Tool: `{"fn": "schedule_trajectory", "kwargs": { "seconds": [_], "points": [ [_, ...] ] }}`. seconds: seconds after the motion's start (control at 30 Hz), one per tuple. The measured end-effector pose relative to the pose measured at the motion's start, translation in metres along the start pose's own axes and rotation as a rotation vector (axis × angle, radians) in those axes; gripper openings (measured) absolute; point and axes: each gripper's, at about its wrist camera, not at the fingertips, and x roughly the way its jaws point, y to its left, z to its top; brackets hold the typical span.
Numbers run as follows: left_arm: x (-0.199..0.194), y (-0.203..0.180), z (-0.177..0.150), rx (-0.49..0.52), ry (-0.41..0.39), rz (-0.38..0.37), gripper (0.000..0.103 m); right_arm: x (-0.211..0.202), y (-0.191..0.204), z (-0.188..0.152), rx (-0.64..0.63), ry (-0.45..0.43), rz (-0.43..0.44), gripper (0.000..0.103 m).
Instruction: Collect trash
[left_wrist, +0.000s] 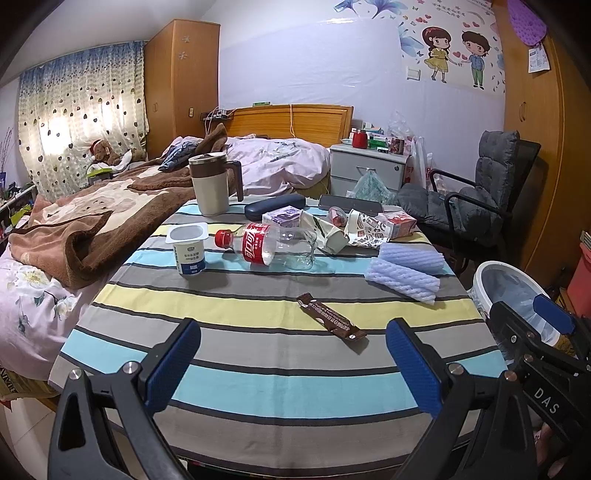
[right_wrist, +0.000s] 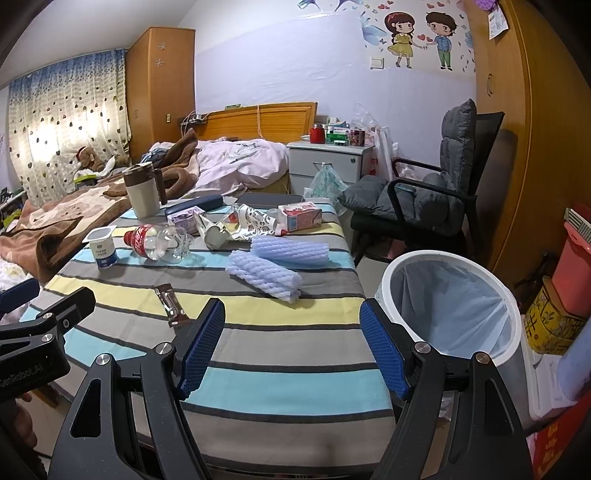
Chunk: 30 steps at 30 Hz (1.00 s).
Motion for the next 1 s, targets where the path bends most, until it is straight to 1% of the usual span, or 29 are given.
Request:
{"fn": "schedule_trajectory", "kwargs": {
  "seconds": [0.07,1.0],
  "points": [
    [-0.0003,-0.0042,0.0007,0.003,-0.002,0.000,0.102,0.0004,0.0009,-0.0004,-0.002,0.001,0.000,0.076],
    [-0.0028,-0.0002,0.0030,-0.002,-0.001,-0.004,0.102,-0.0009,0.0001,-0.0010,-0.002,0.000,0.001,0.076]
  ]
}}
